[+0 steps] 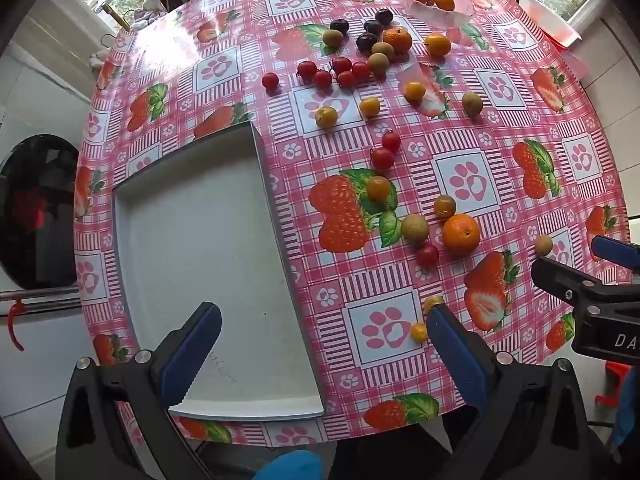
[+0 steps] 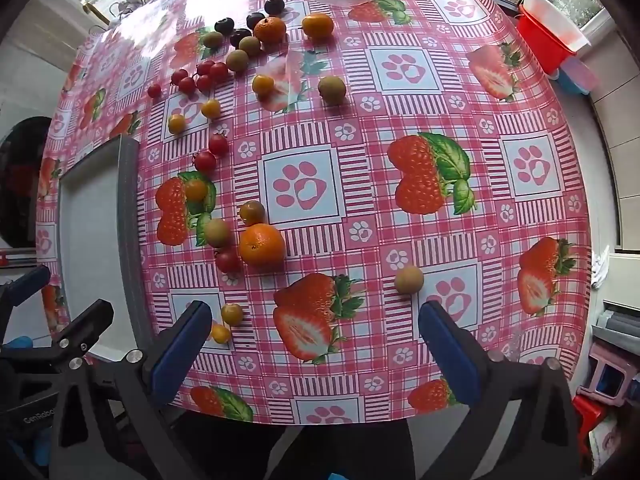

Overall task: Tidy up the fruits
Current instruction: 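Move both grippers toward the scattered fruits on the tablecloth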

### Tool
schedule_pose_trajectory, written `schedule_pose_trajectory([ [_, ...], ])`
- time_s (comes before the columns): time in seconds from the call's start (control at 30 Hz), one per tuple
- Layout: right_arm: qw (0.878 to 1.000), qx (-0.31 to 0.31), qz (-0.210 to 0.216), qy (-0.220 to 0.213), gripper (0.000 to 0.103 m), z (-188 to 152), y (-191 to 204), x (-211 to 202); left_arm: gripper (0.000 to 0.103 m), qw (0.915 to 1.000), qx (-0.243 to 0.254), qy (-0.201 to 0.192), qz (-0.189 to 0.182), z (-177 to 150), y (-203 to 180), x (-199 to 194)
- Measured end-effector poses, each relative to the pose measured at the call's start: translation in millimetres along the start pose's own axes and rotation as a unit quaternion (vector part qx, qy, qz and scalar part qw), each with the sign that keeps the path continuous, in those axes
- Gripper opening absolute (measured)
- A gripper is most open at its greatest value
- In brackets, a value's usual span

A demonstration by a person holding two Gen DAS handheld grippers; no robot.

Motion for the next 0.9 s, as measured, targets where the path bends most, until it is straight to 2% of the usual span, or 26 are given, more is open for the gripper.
schedule_pose_trajectory([
  [0.63, 1.000, -0.005, 0.006, 0.004, 0.103, 2.4, 0.3, 6.2, 0.103, 0.9999, -0.007, 0.011, 0.006, -1.2, 1.3, 5.7],
  [0.9, 1.000, 0.003, 0.024, 0.009, 0.103, -4.2, -2.3, 10.5, 0.103, 0.9996, -0.015, 0.021, 0.014, -5.4, 3.0, 11.0],
])
Point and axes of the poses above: each gripper's, at about its wrist camera, not at the fingertips, and x roughly the way its jaws point, y to its left, z to its top, the point moved 8 cm from there along x, roughly the way its jaws point, and after that the axes turned 1 degree about -y, right-handed, at the moved point
